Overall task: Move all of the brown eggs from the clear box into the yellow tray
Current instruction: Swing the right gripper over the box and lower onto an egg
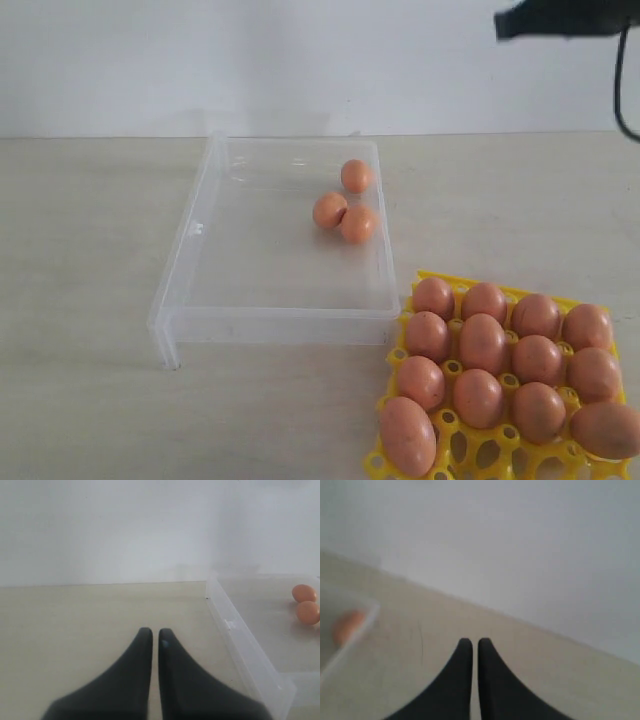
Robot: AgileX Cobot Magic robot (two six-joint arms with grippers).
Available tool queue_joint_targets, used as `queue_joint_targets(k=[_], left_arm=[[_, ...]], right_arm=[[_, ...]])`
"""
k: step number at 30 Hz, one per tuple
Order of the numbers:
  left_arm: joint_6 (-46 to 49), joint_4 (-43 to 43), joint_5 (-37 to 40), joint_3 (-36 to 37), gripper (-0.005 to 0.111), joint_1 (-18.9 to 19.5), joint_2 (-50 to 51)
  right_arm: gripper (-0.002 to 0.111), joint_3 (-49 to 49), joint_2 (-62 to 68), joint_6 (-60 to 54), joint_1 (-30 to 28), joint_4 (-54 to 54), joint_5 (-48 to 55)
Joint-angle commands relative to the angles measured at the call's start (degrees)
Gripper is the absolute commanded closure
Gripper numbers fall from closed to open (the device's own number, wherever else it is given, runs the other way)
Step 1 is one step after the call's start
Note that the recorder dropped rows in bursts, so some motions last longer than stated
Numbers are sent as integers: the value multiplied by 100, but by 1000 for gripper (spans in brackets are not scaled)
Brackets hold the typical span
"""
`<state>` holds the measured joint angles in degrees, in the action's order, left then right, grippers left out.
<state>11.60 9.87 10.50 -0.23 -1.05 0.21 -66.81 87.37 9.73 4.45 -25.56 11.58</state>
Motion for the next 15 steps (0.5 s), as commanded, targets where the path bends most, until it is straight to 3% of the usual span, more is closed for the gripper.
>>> queue_joint_targets(k=[1, 4, 9, 15], left_arm=[[1, -9, -14, 23, 102, -32, -21], [1, -9, -14, 23, 102, -32, -21], [1, -9, -14, 23, 102, -32, -21], [1, -9, -14, 23, 102, -32, -21]], right_arm=[[108, -262, 416, -283, 655, -353, 1827], [108, -802, 961, -764, 1043, 121, 2754], [108, -2222, 1933, -2272, 1416, 2002, 4010], [108, -2966, 2541, -2951, 1672, 3308, 3120]])
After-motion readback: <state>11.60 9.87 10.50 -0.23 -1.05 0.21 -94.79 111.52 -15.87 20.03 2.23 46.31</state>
